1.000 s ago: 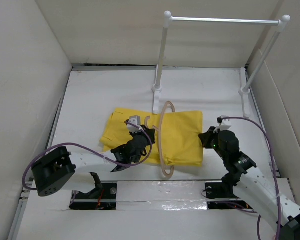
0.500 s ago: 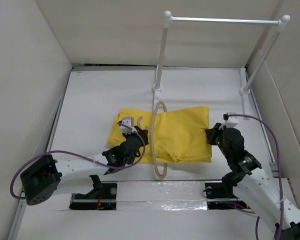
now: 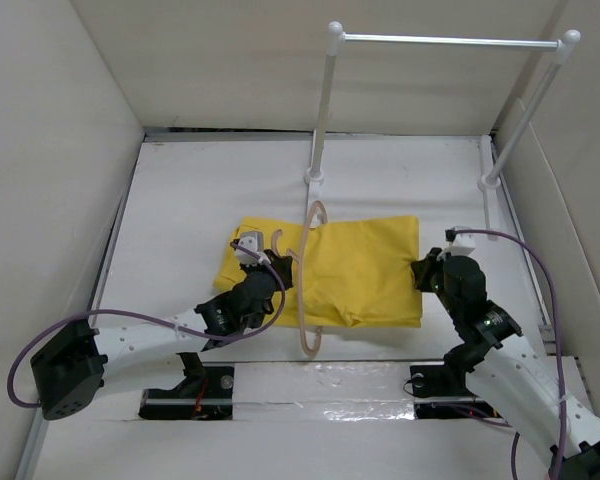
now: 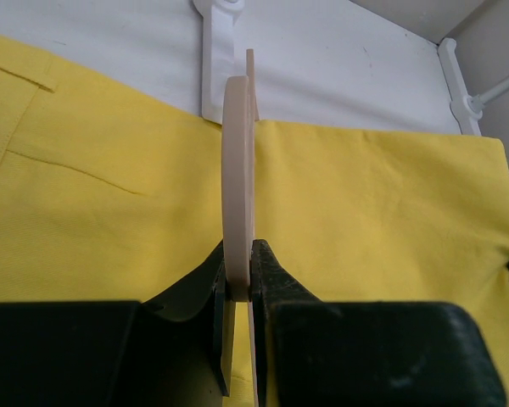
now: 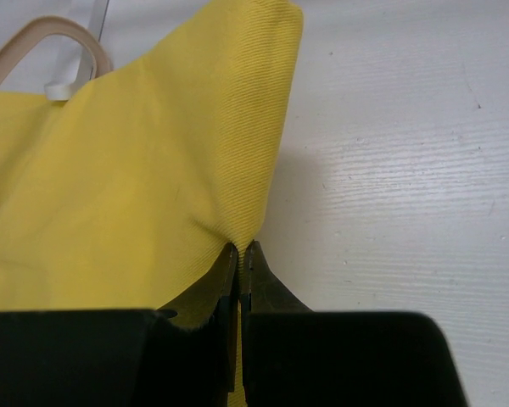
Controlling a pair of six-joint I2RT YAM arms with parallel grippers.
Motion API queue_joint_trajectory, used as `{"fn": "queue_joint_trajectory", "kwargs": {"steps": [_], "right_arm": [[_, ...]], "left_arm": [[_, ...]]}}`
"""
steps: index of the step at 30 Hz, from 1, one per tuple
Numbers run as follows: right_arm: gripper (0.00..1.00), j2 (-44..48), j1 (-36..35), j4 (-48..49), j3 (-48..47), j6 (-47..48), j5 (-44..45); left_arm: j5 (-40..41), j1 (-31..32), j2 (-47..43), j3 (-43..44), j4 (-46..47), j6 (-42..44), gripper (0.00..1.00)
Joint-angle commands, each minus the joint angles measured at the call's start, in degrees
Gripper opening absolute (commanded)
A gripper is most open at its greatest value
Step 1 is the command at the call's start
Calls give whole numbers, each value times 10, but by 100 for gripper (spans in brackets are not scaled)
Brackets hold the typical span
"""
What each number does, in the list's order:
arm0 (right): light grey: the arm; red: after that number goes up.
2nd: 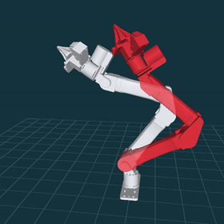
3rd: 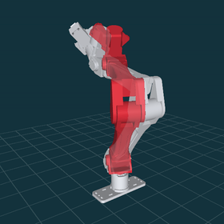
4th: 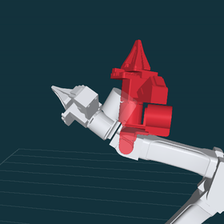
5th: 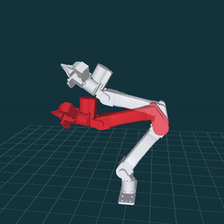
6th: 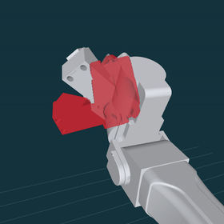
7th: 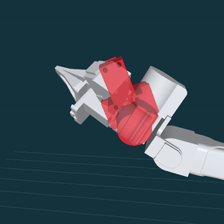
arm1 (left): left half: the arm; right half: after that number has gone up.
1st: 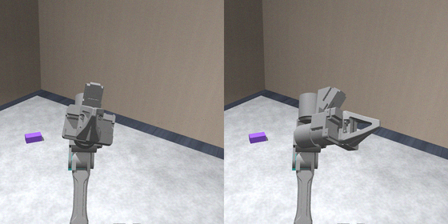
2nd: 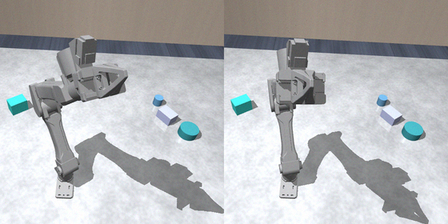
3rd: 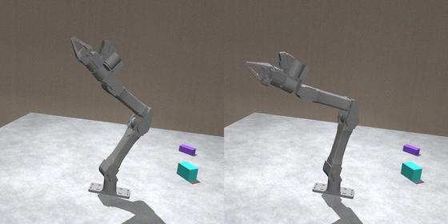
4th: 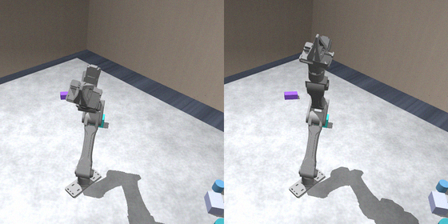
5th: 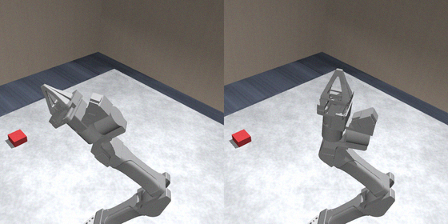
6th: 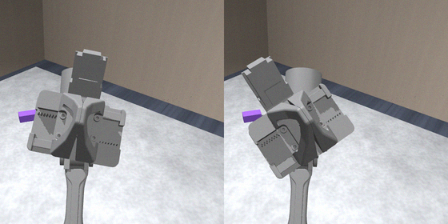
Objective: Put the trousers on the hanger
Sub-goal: Place the trousers on the hanger, then place the hanger at the clothesline.
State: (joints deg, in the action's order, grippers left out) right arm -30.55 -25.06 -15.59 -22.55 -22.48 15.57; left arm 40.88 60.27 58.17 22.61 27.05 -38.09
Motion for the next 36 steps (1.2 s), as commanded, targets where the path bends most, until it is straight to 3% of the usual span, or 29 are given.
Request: {"fn": "queue_joint_trajectory", "kwargs": {"steps": [1, 7, 11, 12, 15, 17, 19, 20, 21, 25, 26, 27, 30, 32, 36], "right_arm": [[0, 7, 9, 28, -2, -5, 24], [3, -6, 9, 50, 1, -2, -4], [38, -11, 9, 48, -16, 14, -38], [53, -10, 9, 44, -24, 17, -46], [70, -6, 2, 34, -61, 17, -89], [71, -4, -21, 56, -72, -4, -115], [59, -18, -76, 87, -70, -40, -125], [37, -27, -103, 120, -64, -53, -115], [1, -37, -133, 139, -61, -67, -103], [0, -110, -279, 223, -67, -112, -21], [7, -147, -319, 236, -76, -112, 6], [29, -166, -334, 239, -94, -114, 14], [63, -225, -360, 276, -102, -140, 17], [69, -249, -360, 317, -90, -151, 10], [70, -298, -360, 391, -74, -163, -9]], "left_arm": [[29, -8, -26, 29, 18, 27, 0], [2, -8, -19, 32, 38, 21, 0], [-7, -8, -22, 50, 32, 20, 0], [-10, -8, -24, 61, 28, 20, 0], [-12, 6, -43, 74, 41, 28, 0], [-15, 13, -46, 88, 55, 38, 0], [-21, 21, -33, 113, 58, 44, 0], [-24, 21, -30, 119, 61, 47, 0], [-36, 21, -24, 123, 77, 47, 0], [-38, 21, 11, 138, 86, 47, 0], [-41, 21, 15, 140, 86, 47, 0], [-47, 21, 16, 138, 89, 46, 0], [-51, 21, 19, 134, 105, 42, 0], [-51, 21, 19, 139, 96, 42, 0], [-61, 27, 9, 127, 107, 40, 0]]}}
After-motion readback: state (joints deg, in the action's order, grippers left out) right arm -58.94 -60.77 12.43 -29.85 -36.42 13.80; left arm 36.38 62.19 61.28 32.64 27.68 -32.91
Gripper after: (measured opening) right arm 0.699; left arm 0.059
